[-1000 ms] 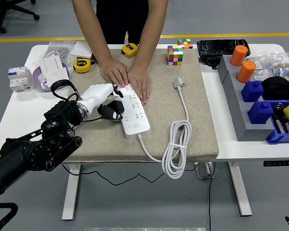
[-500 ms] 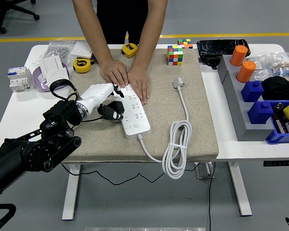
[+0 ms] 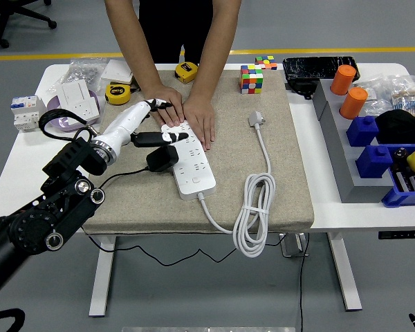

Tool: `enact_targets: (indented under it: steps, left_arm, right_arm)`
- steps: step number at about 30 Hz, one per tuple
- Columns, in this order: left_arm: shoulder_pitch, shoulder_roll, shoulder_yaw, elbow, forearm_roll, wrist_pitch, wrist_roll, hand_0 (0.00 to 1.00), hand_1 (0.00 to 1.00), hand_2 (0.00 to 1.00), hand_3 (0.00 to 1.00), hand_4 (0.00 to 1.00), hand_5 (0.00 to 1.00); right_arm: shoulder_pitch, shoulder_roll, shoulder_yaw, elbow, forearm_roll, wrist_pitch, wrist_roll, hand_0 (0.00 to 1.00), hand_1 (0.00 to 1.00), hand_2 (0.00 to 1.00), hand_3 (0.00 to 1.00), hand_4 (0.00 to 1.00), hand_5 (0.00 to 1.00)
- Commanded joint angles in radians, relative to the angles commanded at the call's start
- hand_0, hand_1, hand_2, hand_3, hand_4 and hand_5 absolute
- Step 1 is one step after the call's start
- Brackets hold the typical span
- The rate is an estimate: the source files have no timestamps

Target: Pick up the plug,place it near the board,insert it into the board,press the button

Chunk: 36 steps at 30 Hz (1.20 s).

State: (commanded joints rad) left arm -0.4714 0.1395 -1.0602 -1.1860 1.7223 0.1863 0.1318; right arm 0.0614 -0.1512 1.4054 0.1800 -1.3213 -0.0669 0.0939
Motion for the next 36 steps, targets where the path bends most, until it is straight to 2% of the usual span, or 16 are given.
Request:
enact_targets:
  steps: [3, 4, 7, 9, 10, 13, 17, 20, 25, 31, 36]
  left_arm:
    - [0.096, -0.036, -0.089, -0.105, -0.040, 0.076, 0.018, 0.894, 0.991, 0.971, 0.964, 0.998, 0.998]
    - [0.146, -0.051, -0.116, -0.157, -0.057, 0.113, 0.029, 0.938, 0.998, 0.998, 0.996, 0.998, 0.998]
    - [0.249, -0.063, -0.125, -0.268, -0.092, 0.166, 0.058, 0.938, 0.998, 0.998, 0.996, 0.998, 0.998]
    - [0.313, -0.060, -0.113, -0.330, -0.117, 0.178, 0.075, 0.938, 0.998, 0.998, 0.996, 0.998, 0.998]
    - [0.341, -0.056, -0.105, -0.355, -0.123, 0.179, 0.082, 0.970, 0.998, 0.998, 0.998, 0.998, 0.998]
    - [0.400, -0.033, -0.078, -0.385, -0.147, 0.156, 0.090, 0.970, 0.998, 0.998, 0.998, 0.998, 0.998]
    - [0.412, -0.011, -0.052, -0.375, -0.116, 0.101, 0.110, 0.998, 0.998, 0.998, 0.994, 0.998, 0.998]
    - [0.402, -0.008, -0.035, -0.355, -0.054, 0.062, 0.133, 0.998, 0.998, 0.998, 0.994, 0.998, 0.998]
    - [0.394, -0.007, -0.004, -0.324, -0.003, 0.003, 0.170, 0.998, 0.998, 0.998, 0.989, 0.998, 0.998]
    - [0.380, -0.009, 0.015, -0.302, 0.022, -0.011, 0.181, 0.998, 0.998, 0.998, 0.997, 0.998, 0.998]
    - [0.367, -0.012, 0.012, -0.281, 0.029, 0.000, 0.168, 0.998, 0.998, 0.998, 0.998, 0.998, 0.998]
  right_arm:
    - [-0.002, 0.001, 0.003, 0.000, -0.003, 0.000, 0.001, 0.954, 0.842, 0.775, 0.784, 0.998, 0.998]
    - [-0.003, 0.002, 0.004, 0.000, -0.004, 0.000, 0.002, 0.954, 0.842, 0.775, 0.784, 0.998, 0.998]
    - [-0.005, 0.004, 0.008, 0.000, -0.005, 0.000, 0.003, 0.954, 0.842, 0.775, 0.784, 0.998, 0.998]
    - [-0.006, 0.005, 0.011, 0.000, -0.006, -0.001, 0.003, 0.954, 0.842, 0.775, 0.784, 0.998, 0.998]
    - [-0.007, 0.005, 0.012, 0.000, -0.005, -0.001, 0.003, 0.954, 0.842, 0.775, 0.784, 0.998, 0.998]
    - [-0.006, 0.005, 0.014, 0.000, -0.004, -0.001, 0.004, 0.954, 0.842, 0.775, 0.784, 0.998, 0.998]
    - [-0.003, 0.005, 0.012, 0.000, 0.000, 0.000, 0.005, 0.954, 0.842, 0.775, 0.783, 0.998, 0.998]
    - [-0.002, 0.005, 0.009, 0.000, 0.003, 0.002, 0.005, 0.954, 0.842, 0.775, 0.783, 0.998, 0.998]
    - [0.001, 0.007, 0.000, 0.000, 0.013, 0.003, 0.005, 0.954, 0.842, 0.775, 0.782, 0.998, 0.998]
    - [-0.003, 0.008, 0.011, 0.000, 0.001, 0.003, 0.001, 0.955, 0.842, 0.775, 0.783, 0.998, 0.998]
    - [-0.002, 0.007, 0.012, 0.000, 0.001, 0.003, 0.001, 0.953, 0.842, 0.775, 0.784, 0.998, 0.998]
